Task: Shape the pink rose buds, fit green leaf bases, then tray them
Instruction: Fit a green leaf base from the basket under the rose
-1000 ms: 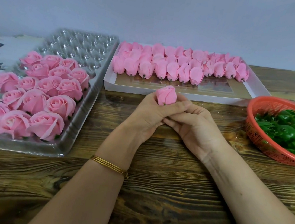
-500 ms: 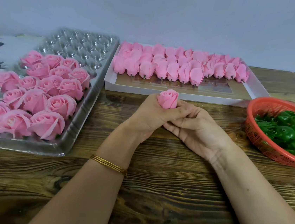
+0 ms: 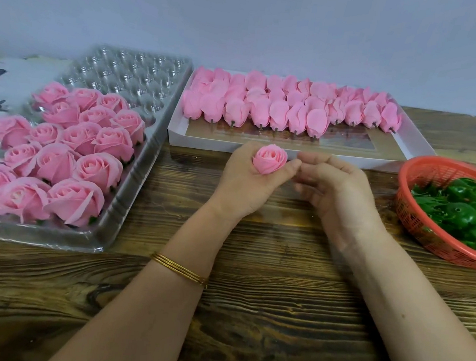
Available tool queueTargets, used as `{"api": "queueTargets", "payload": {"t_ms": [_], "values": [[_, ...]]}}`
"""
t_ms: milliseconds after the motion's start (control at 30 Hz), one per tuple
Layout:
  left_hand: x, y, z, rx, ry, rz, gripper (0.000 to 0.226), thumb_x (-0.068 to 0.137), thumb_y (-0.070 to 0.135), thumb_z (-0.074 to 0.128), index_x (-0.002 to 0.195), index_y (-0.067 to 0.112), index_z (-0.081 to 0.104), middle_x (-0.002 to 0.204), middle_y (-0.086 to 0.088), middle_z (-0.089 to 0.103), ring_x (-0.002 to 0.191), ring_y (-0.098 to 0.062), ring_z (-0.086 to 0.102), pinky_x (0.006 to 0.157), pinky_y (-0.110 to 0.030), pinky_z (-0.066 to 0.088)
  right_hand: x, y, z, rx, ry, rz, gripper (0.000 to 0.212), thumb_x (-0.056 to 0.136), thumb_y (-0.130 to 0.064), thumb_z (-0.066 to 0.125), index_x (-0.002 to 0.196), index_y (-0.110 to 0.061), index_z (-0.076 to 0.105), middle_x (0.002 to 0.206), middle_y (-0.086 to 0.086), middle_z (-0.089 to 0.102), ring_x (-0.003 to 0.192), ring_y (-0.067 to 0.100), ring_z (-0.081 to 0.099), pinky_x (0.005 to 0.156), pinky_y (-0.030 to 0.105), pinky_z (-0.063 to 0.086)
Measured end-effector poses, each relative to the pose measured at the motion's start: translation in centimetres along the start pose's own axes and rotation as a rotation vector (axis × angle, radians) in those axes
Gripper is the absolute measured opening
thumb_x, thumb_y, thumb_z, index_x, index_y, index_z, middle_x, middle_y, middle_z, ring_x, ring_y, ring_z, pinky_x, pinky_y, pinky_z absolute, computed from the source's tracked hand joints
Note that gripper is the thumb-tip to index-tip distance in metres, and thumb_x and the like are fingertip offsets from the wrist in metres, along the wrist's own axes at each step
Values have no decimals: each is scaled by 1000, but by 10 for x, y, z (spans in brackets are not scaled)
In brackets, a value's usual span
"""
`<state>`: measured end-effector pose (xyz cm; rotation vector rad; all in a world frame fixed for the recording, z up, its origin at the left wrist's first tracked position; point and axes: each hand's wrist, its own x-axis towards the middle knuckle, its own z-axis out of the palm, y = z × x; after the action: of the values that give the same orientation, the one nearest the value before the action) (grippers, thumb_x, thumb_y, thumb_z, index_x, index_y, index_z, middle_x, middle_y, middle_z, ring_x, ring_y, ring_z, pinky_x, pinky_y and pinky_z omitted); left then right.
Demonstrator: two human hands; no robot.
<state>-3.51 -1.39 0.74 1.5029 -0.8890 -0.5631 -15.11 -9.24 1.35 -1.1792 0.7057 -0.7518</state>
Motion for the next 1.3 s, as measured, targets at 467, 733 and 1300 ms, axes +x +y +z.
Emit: {"api": "queueTargets", "payload": {"t_ms": [467,733,1300], "values": [[-4,-5,10,251,-126,18,16,79,29,73,85,14,75,83,-3,75,85,-23,69,80,-46,54,-9,5,14,-74,-102,-292,10,88,-2,65,86,-11,69,78,-2,69,76,7,62,77,20,50],[-3,-4,10,269,-157,9,4,83,16,69,82,19,72,87,-1,74,89,-19,68,84,-43,54,-9,8,13,-153,-123,-285,6,82,-13,72,87,-10,73,74,0,71,75,10,64,80,26,53],[-3,-6,13,293,-121,45,22,90,20,65,70,28,64,76,5,69,80,-15,67,74,-34,55,-11,12,19,-421,-163,-364,28,84,-13,75,109,-23,69,105,0,73,100,7,66,98,27,49]]}}
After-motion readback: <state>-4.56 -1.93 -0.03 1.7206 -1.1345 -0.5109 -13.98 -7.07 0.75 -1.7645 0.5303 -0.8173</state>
